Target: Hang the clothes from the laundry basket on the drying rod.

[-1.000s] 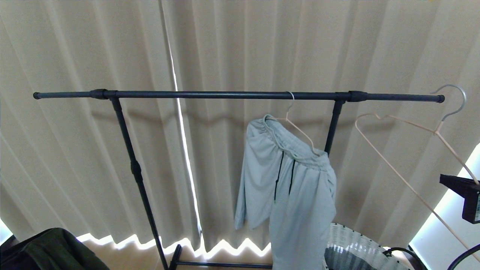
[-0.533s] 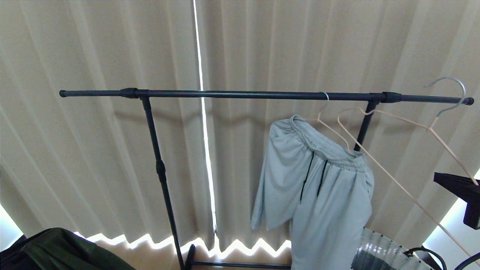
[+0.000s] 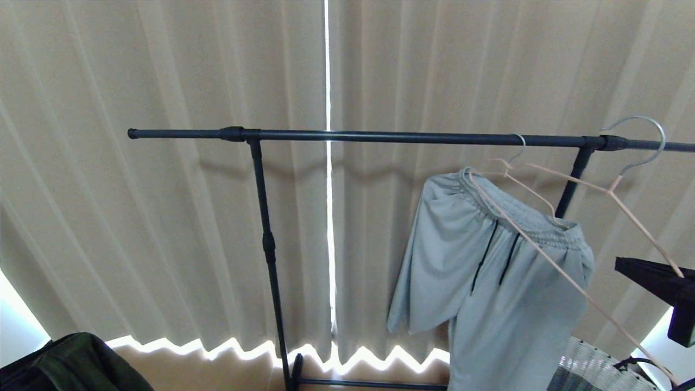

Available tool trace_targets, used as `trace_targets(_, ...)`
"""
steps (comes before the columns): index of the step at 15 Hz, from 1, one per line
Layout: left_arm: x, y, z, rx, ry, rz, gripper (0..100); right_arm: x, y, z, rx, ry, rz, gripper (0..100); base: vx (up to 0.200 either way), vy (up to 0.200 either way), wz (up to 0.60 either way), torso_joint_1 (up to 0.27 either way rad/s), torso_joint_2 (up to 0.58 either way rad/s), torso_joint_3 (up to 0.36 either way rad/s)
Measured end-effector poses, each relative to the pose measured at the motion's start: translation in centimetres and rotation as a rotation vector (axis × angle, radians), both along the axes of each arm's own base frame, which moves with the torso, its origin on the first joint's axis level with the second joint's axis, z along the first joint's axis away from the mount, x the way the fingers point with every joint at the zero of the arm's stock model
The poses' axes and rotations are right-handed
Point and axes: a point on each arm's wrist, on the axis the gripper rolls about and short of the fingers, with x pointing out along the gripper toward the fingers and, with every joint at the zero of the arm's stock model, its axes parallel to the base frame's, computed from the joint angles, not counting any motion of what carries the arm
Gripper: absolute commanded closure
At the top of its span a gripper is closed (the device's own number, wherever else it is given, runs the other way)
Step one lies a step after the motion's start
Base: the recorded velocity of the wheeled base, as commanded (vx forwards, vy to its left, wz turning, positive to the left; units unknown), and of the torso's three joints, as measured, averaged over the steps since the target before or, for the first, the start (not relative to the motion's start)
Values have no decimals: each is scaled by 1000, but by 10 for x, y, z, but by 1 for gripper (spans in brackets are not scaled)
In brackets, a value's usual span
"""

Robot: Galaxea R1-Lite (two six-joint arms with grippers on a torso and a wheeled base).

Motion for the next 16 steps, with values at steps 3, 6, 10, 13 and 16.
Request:
trace_targets(3,-1,0,-11,57,27,-22,100,-2,5,-6,16,26,84,100,0,0,0,0,0,0)
trace_targets(6,6,-4,-3,65,35,-58,100,-2,16,-7,16,34,175,100,0,0,0,0,0,0)
trace_targets(10,51,-20,39,40,57,-58,100,12,47,-6,31,0,351,100,0,0,0,0,0,0)
trace_targets(13,97,-34,72,13,74,11,100,16,70,-9,33,-2,468,100,0,0,0,0,0,0)
trace_targets(16,139,-55,92,-41,87,57,100,9,85,-13,80,47,615,100,0,0,0,0,0,0)
